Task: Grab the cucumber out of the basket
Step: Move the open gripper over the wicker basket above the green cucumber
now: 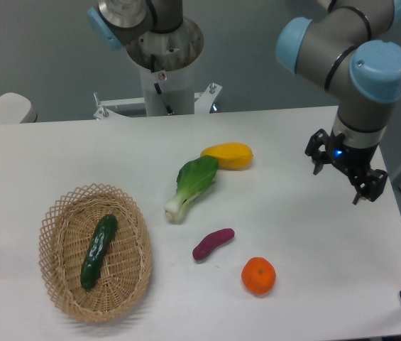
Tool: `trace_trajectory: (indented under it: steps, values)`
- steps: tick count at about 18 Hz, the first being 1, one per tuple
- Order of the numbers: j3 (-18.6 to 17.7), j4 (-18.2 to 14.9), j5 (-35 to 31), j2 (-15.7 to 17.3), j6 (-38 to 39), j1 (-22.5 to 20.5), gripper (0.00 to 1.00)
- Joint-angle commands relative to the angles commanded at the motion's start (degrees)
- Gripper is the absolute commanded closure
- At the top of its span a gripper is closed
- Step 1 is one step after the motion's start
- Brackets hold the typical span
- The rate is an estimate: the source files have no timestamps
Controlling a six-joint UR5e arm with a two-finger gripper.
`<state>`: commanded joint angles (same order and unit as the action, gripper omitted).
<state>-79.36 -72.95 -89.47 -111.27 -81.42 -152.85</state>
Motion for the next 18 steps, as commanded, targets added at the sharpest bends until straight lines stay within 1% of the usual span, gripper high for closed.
trace_trajectory:
  steps: [4,8,9,11,13,15,18]
  values:
    - [-2.11,-0.09,0.0,1.58,10.11,5.45,0.0]
    - [-4.48,0.17,0.0,2.55,22.41,11.33,0.0]
    - [-5.36,0.52,-0.09,2.55,26.44,12.74,0.0]
    - [-5.72,0.62,0.0,2.38,35.84,15.82,0.0]
    - [-5.81,0.79,0.09,1.5,45.16,19.77,0.0]
    - [-5.37,1.49,0.35,-0.34,54.48,22.15,0.0]
    - [-6.15,4.21,0.79,-1.66,62.5,26.19,0.0]
